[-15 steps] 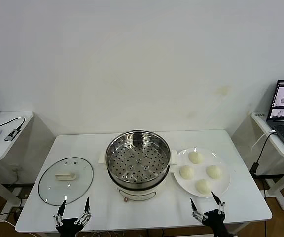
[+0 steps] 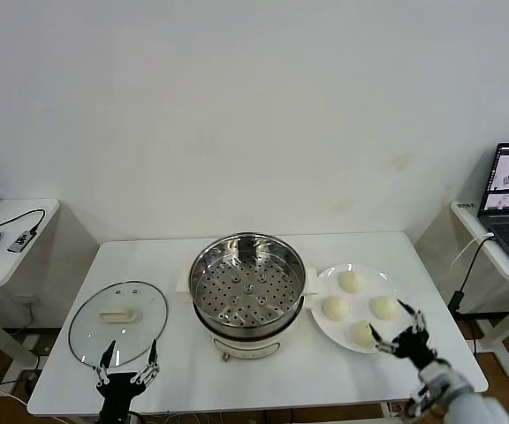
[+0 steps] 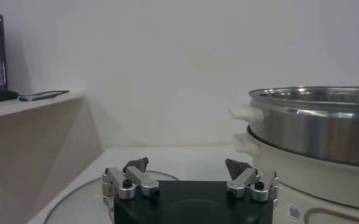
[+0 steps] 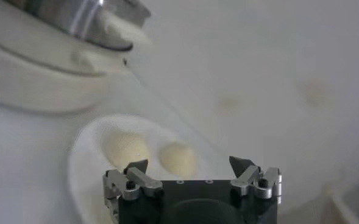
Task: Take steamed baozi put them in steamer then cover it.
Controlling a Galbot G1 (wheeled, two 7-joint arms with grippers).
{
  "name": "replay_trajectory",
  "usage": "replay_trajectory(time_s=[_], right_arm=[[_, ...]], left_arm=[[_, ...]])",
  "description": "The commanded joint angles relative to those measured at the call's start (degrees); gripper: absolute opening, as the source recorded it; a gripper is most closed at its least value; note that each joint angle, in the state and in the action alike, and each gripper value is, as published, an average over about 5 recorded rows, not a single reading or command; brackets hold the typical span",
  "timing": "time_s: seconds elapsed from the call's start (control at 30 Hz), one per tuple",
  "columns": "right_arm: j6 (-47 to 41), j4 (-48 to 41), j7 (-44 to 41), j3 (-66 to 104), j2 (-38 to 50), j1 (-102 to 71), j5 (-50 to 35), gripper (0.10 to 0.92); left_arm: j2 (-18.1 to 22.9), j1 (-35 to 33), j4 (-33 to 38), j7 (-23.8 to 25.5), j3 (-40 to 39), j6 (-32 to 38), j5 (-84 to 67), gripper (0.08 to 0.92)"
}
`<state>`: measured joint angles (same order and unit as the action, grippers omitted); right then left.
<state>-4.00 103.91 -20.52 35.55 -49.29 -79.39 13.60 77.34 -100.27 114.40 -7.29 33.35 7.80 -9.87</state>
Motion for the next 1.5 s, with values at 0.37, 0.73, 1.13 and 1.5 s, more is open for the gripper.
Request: replay_trajectory(time_s=[0.37,0.73,1.13,1.5], right_arm=[[-3.9,-20.2,-31.3,-38.8,19.0,50.5,2.9,0.823],[-2.1,-36.3,-40.6,-62.5,7.6,72.0,3.4,0.823],[-1.6,-48.2,-41.4,-70.2,-1.7,77.1,6.5,0.823],[-2.5,-51.8,-39.5,-68.5,-6.4,75.2,8.9,0.823]], left_arm=[[-0.7,2.8,0.0,-1.1,2.3,-1.7,1.5,0.823],[-0.6,3.8,0.6,-1.3,2.7,-3.1,1.5,0.823],[-1.1,3.8,1.0,-1.3,3.7,-3.8,1.4,0.823],[-1.7,3.3,1.2,-0.9,4.6,-3.5,1.4,0.823]])
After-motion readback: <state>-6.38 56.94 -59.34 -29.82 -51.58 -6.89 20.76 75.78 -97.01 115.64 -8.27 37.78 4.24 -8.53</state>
